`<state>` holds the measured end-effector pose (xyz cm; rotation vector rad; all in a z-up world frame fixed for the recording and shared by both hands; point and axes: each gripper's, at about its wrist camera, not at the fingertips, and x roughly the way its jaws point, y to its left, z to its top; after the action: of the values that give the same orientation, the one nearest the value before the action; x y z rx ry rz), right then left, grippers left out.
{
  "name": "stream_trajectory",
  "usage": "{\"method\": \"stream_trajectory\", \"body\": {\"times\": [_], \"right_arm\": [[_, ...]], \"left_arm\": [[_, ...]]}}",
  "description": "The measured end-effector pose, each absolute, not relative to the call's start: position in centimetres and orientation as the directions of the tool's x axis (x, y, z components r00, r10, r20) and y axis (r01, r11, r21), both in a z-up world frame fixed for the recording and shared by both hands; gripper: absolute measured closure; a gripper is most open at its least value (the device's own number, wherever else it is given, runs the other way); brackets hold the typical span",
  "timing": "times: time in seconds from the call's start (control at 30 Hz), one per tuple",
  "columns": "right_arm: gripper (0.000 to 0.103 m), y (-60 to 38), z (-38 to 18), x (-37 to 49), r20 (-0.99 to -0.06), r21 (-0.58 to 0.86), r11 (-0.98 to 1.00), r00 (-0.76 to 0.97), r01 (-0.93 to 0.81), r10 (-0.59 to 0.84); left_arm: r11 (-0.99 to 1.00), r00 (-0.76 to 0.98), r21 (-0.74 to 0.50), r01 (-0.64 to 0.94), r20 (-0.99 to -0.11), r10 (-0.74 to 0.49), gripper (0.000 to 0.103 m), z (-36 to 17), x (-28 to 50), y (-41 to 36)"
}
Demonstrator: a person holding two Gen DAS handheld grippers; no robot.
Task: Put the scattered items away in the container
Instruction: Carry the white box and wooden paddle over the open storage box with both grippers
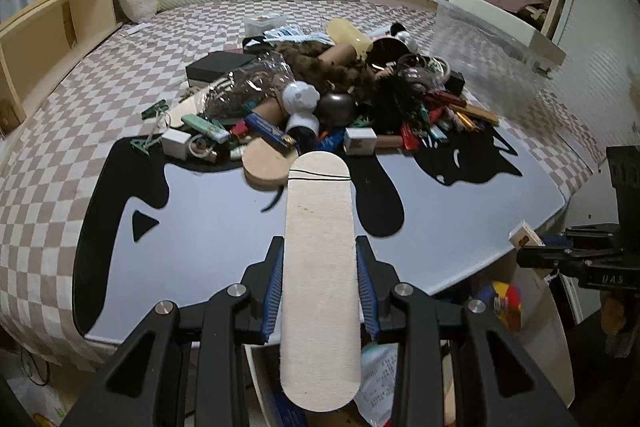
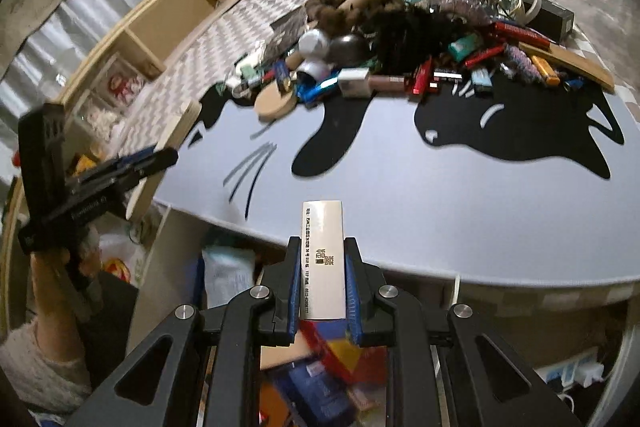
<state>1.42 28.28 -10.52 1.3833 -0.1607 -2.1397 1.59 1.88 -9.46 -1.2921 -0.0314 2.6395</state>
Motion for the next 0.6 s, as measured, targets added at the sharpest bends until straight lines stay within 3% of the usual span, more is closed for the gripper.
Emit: {"method": "stream_trajectory", "body": {"times": [0.6], "right_arm": [[0.083, 25.3, -12.6, 5.2, -0.793, 0.445, -0.767, -0.194, 0.462, -0.577]], "left_arm": [[-0.936, -0.501, -0.176, -0.305, -0.806, 0.315, 0.07, -11.4, 7.2, 5.3]]}}
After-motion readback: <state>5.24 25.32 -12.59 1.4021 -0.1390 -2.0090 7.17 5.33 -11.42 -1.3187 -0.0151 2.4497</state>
